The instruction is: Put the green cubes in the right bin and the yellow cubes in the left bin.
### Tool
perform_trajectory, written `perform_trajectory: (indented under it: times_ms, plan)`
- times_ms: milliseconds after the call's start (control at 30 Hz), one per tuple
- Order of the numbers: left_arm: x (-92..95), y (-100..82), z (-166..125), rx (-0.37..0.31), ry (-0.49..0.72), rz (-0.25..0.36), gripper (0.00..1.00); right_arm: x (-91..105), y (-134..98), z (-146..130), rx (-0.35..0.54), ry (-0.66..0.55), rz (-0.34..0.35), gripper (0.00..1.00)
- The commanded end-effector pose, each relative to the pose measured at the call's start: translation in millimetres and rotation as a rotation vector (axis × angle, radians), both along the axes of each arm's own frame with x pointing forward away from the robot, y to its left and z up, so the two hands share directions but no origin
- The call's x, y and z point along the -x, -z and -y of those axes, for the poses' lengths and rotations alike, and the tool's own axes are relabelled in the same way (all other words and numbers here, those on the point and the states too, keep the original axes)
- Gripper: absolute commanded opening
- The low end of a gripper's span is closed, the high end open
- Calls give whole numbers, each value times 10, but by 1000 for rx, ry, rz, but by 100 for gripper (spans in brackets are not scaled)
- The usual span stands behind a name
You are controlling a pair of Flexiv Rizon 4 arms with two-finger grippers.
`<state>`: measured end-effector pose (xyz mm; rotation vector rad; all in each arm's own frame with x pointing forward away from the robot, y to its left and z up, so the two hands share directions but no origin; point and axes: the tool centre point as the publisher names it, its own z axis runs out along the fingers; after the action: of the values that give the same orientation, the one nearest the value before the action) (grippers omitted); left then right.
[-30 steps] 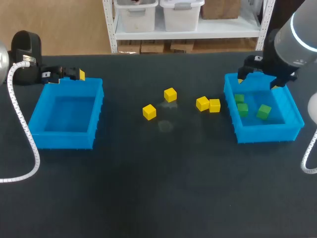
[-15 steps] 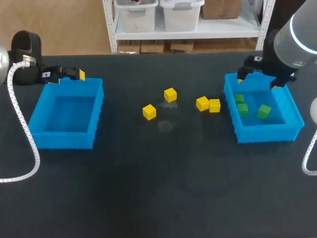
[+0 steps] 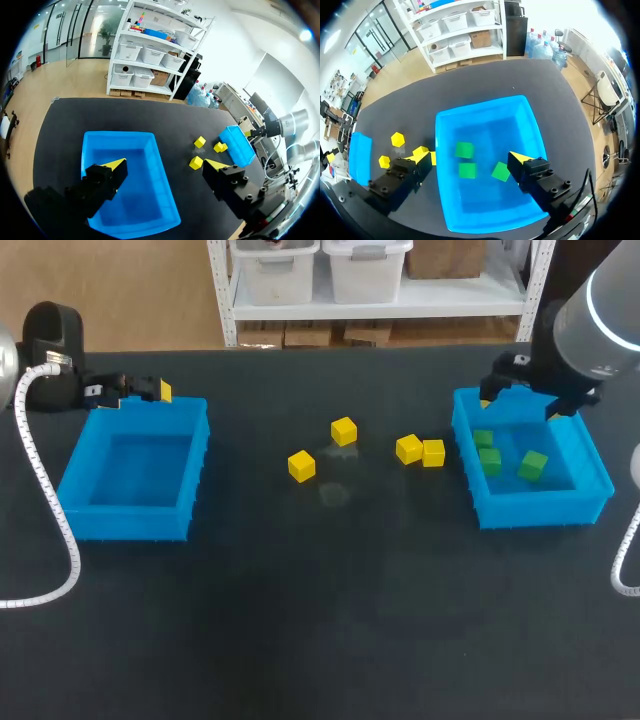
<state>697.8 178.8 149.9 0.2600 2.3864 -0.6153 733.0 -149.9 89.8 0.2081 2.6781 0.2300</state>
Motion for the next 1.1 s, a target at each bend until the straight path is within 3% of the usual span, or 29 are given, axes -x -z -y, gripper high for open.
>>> perform_trajectory:
  times_ms: [33, 200, 633, 800, 1000, 1100]
  plan:
    - [-64, -41, 273, -147, 58, -42, 100, 28, 6, 0, 2, 4, 10, 100]
    - [-76, -70, 642, -299, 156, -53, 100, 28, 6, 0, 2, 4, 10, 100]
    - [-288, 112, 1142, -482, 391, -95, 100, 28, 6, 0, 2, 4, 10, 100]
    - [-313, 200, 1265, -513, 450, -74, 100, 28, 6, 0, 2, 4, 10, 100]
    - [-296, 347, 1409, -458, 456, -17, 100, 28, 6, 0, 2, 4, 10, 100]
    - [-250, 452, 1462, -437, 455, -18, 100, 28, 6, 0, 2, 4, 10, 100]
